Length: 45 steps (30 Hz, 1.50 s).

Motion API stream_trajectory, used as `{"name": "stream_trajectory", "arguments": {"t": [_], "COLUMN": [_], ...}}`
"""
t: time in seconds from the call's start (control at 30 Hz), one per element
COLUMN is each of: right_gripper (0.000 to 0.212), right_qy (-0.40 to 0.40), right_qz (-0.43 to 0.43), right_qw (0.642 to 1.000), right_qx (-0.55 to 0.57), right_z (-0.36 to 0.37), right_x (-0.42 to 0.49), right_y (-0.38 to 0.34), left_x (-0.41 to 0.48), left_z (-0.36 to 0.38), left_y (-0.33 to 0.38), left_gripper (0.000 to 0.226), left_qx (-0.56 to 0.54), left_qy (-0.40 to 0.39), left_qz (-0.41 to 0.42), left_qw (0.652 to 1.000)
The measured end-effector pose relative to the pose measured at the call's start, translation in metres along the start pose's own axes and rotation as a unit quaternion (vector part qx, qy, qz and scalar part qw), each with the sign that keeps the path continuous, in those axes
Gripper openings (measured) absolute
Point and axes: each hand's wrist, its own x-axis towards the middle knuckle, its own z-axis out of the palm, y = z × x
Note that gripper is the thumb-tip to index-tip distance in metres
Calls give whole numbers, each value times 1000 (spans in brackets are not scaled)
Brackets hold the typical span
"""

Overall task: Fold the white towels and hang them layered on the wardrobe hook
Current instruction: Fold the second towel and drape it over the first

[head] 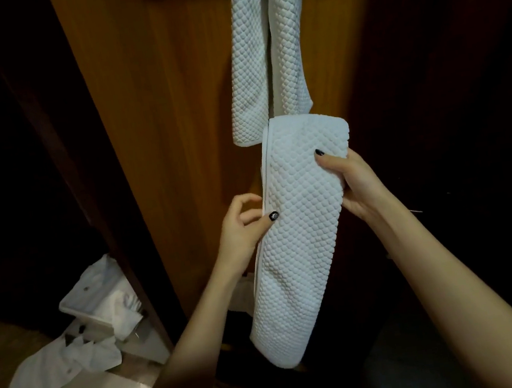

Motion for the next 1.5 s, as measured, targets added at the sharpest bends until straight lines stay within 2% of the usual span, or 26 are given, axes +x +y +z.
{"name": "stream_trajectory", "arguments": {"t": [0.17,0.3,0.43,0.53,0.6,0.67,0.77,0.9,1.0,1.2,1.27,1.4,1.5], "right_gripper": [29,32,30,29,29,34,32,31,31,49,45,18,14], "right_qy": [-18,-41,-36,-11,2,17,22,37,47,115,140,165,190], "right_qz": [-3,10,15,3,-3,-10,-15,-9,-12,-35,-36,-64,-100], "right_qw": [1000,999,999,1000,1000,1000,999,998,997,988,983,981,975], "right_qx": [7,23,37,18,0,1,26,44,58,101,113,86,56], "right_z": [1,6,13,16,18,18,15,15,19,31,37,50,60], "right_x": [1,1,2,3,2,0,-2,-3,-4,-5,-4,-1,2], "right_y": [-5,-10,-18,-24,-26,-29,-37,-43,-39,-28,-26,-37,-51], "left_x": [0,11,19,21,19,19,21,27,24,7,13,54,90], "left_z": [8,3,1,1,0,-5,-16,-28,-29,-26,-32,-64,-90], "left_y": [0,3,10,11,10,9,9,6,2,-20,-14,21,51], "left_gripper": [7,11,10,11,27,37,25,16,20,17,12,37,46], "left_qx": [11,78,23,1,-46,-25,86,160,157,62,53,44,130], "left_qy": [20,34,-61,-43,-50,-94,-202,-264,-255,-135,-129,-226,-341], "left_qz": [33,71,48,71,38,-12,-84,-73,-34,-3,-4,-52,-113], "left_qw": [999,994,997,997,997,995,972,948,954,989,990,972,924]}}
